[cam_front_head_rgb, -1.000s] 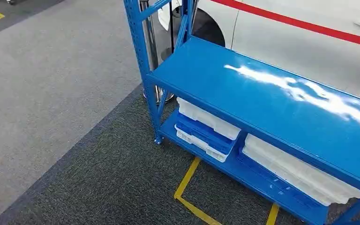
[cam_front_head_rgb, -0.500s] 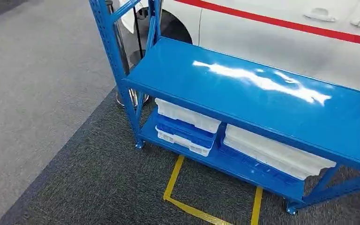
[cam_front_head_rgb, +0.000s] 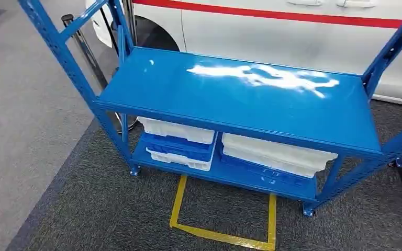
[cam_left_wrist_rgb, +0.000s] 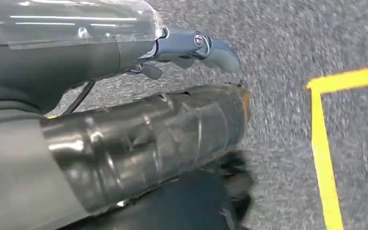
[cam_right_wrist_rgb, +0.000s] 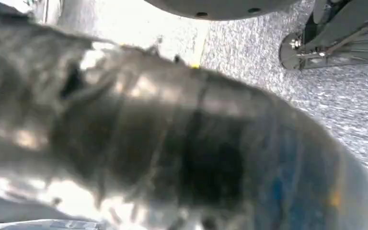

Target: Take the parts from the cabinet and place them on the table.

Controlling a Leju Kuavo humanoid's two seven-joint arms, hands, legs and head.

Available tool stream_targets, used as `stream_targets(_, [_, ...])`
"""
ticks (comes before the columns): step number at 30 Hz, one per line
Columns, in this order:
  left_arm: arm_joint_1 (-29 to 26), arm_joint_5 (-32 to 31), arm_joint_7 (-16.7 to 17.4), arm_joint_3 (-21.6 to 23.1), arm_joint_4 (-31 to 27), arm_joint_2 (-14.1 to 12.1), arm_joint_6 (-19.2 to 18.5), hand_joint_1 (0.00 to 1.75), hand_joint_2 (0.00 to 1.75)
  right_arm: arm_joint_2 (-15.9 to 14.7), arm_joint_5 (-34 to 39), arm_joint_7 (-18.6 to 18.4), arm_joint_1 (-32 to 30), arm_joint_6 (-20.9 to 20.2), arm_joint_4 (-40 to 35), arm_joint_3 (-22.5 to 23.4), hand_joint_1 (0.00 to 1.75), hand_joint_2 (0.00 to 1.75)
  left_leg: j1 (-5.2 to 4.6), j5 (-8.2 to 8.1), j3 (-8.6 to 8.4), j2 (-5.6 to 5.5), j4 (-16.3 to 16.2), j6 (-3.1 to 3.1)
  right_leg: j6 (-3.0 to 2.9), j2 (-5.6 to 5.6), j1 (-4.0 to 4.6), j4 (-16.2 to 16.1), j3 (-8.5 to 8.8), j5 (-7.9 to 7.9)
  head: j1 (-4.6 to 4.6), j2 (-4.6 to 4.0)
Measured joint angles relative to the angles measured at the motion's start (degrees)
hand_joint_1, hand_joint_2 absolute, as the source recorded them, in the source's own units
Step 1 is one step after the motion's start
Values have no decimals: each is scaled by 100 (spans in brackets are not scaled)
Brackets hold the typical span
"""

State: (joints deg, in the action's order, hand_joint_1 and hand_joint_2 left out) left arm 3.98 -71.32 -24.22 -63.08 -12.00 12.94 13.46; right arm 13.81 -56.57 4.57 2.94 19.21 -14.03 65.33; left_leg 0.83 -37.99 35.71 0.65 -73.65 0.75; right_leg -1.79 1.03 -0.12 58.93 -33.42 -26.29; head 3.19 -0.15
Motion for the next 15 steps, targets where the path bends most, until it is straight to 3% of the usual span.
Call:
stream_targets(1, [-12,0,2,0,0,0,0,0,0,0,0,-13,-2,0,0,0,0,0,-5,-12,133,-11,-241,-14,-3,76,17,3,0,1,0,0])
stream_targets(2, [-34,-2,4,0,0,-2,0,0,0,0,0,-33,-3,-4,0,0,0,0,-13,135,129,-14,-183,-42,-7,155,31,4,10,3,0,0])
stream_targets(3, [-48,-2,4,-2,0,-2,0,0,0,0,0,-46,-2,-20,0,0,0,0,-28,410,-11,-22,173,-85,-9,215,47,5,28,2,0,0])
stream_targets(5, [-31,-15,4,0,0,-2,-2,0,0,0,-11,-116,-5,-44,2,0,0,0,-77,980,-450,-84,1208,-198,-17,292,67,6,75,-3,0,0])
stream_targets(6, [-24,-17,4,0,0,-7,-2,0,0,13,-24,-155,-14,-72,13,0,0,0,-93,968,-547,-159,1459,-260,-12,300,66,11,66,-8,11,0])
stream_targets(7, [10,-20,4,0,0,-7,-4,0,0,13,-35,-173,6,-92,17,0,0,0,-92,962,-548,-164,1587,-238,13,317,91,39,27,-10,7,0])
stream_targets(8, [22,-22,4,0,0,-7,-11,0,0,18,-55,-212,6,-123,20,-2,0,0,-113,973,-527,-164,1566,-239,49,313,56,26,3,11,5,0])
stream_targets(10, [17,-42,4,2,0,-7,-31,0,0,29,-83,-282,0,-175,37,-2,0,0,-118,1000,-539,-153,1607,-274,104,335,44,5,11,20,7,0])
stream_targets(11, [-9,-57,4,2,0,-7,-42,0,175,33,-96,-326,-1,-214,42,-2,0,0,-56,1067,-598,-108,1693,-308,124,267,62,64,12,-19,0,0])
stream_targets(12, [-9,-79,2,2,0,-7,-59,0,175,33,-105,-380,-2,-247,44,-2,0,0,-67,1078,-614,-89,1721,-329,157,93,60,191,-40,-133,13,0])
stream_targets(13, [-4,-87,2,4,0,-7,-63,0,175,33,-112,-430,0,-275,46,-4,0,0,-67,1086,-604,-74,1721,-347,188,10,43,515,-198,-363,11,0])
stream_targets(15, [-4,-124,2,20,0,-7,-79,0,175,33,-122,-529,12,-354,46,-7,0,0,-69,1083,-581,-8,1709,-345,247,-34,-6,1482,-664,-817,11,0])
